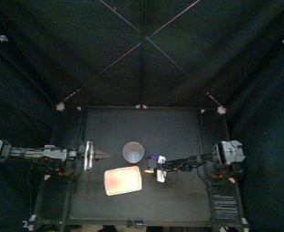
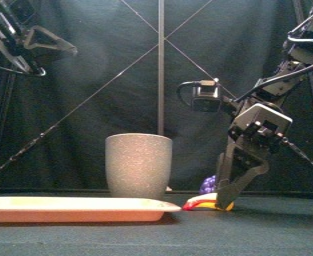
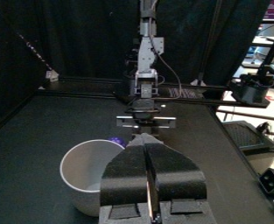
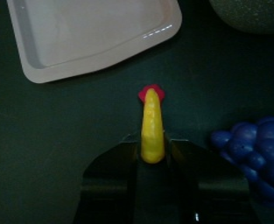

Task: Pick the shrimp then place it in the grey bowl
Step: Place shrimp in the grey bowl

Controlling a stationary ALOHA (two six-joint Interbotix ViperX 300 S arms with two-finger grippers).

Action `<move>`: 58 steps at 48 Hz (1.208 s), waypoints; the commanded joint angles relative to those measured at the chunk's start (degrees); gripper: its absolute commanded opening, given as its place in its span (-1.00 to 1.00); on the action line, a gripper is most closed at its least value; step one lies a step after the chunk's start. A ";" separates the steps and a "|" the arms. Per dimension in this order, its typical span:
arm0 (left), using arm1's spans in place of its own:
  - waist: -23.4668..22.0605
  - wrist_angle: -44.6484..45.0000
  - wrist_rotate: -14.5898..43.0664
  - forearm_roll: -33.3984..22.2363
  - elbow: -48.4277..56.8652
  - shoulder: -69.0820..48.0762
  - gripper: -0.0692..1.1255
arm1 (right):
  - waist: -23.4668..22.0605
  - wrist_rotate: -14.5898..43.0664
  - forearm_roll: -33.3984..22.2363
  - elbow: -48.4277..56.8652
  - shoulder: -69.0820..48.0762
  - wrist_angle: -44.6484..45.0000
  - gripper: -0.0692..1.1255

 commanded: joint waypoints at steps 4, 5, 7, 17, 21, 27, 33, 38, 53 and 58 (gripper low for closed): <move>0.09 -0.53 -0.09 -0.18 -0.35 0.18 -0.75 | 0.79 0.00 0.00 -1.93 -2.37 -0.18 0.01; 0.09 -0.44 -0.09 -0.18 -0.35 0.18 -0.75 | 0.97 0.00 -0.09 -2.11 -2.72 -0.09 0.01; 0.09 -0.53 -0.09 -0.18 -0.35 0.18 -0.75 | 1.49 0.00 -0.26 -2.81 -3.52 -0.18 0.01; 0.09 -0.44 0.00 -0.18 -0.35 0.18 -0.75 | 3.16 -0.26 -2.29 -6.59 -8.26 -0.26 0.01; 0.09 -0.44 0.00 -0.18 -0.35 0.18 -0.75 | 2.99 -0.26 -4.31 -8.35 -9.67 -0.62 0.01; 0.09 -0.53 0.09 -0.18 -0.35 0.26 -0.75 | -0.18 -0.18 -7.47 -10.90 -9.93 -1.41 0.01; 0.09 -0.53 0.00 -0.18 -0.26 0.18 -0.75 | -3.34 -0.09 -8.88 -12.13 -9.05 -3.25 0.01; 0.09 -0.53 0.09 -0.18 -0.09 0.18 -0.75 | -6.15 0.00 -8.61 -12.66 -8.17 -5.89 0.01; 0.09 -0.53 0.00 -0.18 0.70 0.26 -0.75 | -10.37 -0.09 -8.61 -12.13 -7.12 -8.00 0.04; 0.09 -0.53 0.09 -0.18 0.70 0.18 -0.75 | -10.37 0.00 -8.61 -11.95 -7.12 -8.00 0.13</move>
